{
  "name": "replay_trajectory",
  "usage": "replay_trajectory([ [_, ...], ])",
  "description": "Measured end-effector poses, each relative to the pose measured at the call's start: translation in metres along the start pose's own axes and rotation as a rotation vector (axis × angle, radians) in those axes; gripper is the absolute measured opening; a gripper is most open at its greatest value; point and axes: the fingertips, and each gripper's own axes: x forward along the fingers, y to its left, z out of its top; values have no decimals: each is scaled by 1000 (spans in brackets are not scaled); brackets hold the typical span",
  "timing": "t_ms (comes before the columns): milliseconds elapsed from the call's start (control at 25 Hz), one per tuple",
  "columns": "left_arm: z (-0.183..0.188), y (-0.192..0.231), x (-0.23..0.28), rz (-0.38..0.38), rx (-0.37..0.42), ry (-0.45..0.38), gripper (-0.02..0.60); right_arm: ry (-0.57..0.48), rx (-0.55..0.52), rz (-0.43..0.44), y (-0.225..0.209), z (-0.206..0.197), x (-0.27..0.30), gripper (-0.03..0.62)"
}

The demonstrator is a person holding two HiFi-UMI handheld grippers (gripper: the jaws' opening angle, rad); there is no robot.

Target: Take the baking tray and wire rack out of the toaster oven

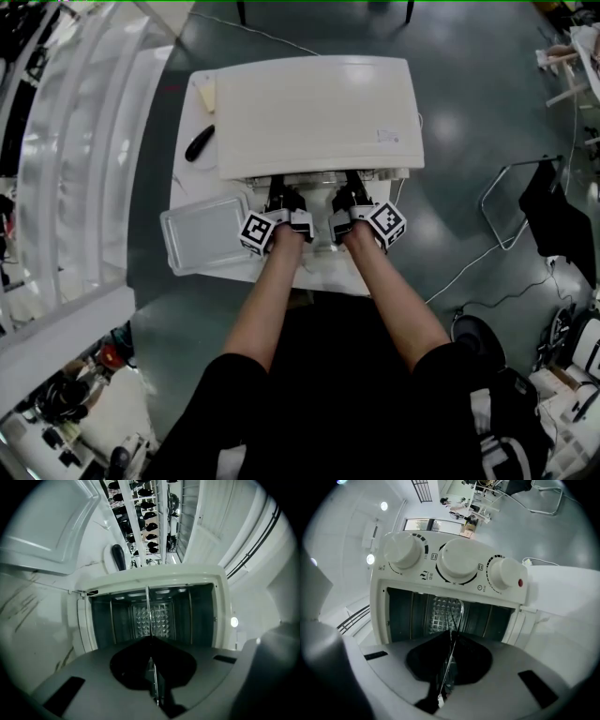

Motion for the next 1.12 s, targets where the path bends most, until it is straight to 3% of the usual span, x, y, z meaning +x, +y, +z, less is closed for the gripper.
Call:
replay_trajectory([
  [400,-8,2,-35,20,50,23,18,-4,38,6,-4,-9,-29,32],
  [1120,-21,-11,-80,-84,-6,45,18,19,19,47,0,-22,-75,26],
])
